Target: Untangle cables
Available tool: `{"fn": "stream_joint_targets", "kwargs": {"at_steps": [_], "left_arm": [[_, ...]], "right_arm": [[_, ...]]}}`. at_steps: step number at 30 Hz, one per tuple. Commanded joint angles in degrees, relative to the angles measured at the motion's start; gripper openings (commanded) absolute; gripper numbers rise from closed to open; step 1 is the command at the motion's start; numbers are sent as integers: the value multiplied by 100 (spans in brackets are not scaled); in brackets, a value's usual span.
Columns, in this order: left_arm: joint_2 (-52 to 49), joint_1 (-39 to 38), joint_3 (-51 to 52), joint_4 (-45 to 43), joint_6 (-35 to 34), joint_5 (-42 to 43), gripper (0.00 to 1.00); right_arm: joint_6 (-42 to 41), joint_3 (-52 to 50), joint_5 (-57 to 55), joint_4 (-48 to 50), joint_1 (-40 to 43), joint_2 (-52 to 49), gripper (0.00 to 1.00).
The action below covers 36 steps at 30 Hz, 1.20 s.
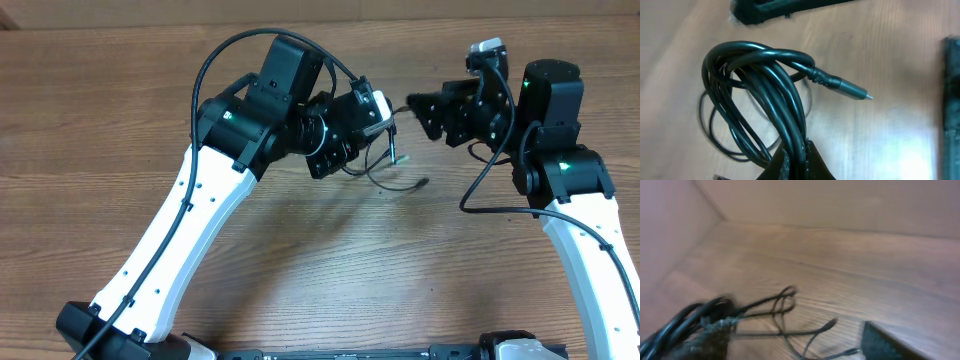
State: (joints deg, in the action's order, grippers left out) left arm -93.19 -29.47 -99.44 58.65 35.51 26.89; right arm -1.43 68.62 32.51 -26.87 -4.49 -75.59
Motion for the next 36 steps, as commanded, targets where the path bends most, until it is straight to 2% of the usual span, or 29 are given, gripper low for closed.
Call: {"fn": "stream_joint_targets", "kwargs": {"at_steps": [1,4,13,20,22,24,25,26,31,34,36], "left_arm": [[0,20,-4,-149,970,-717,4],[0,17,-4,-223,1502,-1088,4],[0,-133,-4,-511,2599,-1078,4],[-2,-442,-4,-667,3064,-1080,4],[-2,-494,-4,-669,3145,-1082,4],[-2,-507,-4,-673,3143,-1082,4],[-2,-507,-4,-667,3139,-1084,4],[-2,-507,-4,-664,3139,-1084,4],[-2,-507,-4,-660,3136,-1117,4],[-2,-507,-4,-643,3136,-1202,4],[-2,-507,-4,-625,3134,-1250,4]], "right_arm": [[-326,120,605,37,13,70,100],[-330,120,772,66,13,70,100],[-330,120,1377,144,13,70,100],[-341,122,1388,168,13,68,99],[-490,120,1388,168,13,68,92],[-505,120,1386,164,13,68,80],[-505,120,1386,164,13,68,70],[-507,120,1386,164,13,68,64],[-610,120,1342,164,13,68,57],[-621,120,1082,133,13,68,48],[-730,120,704,50,13,68,37]]}}
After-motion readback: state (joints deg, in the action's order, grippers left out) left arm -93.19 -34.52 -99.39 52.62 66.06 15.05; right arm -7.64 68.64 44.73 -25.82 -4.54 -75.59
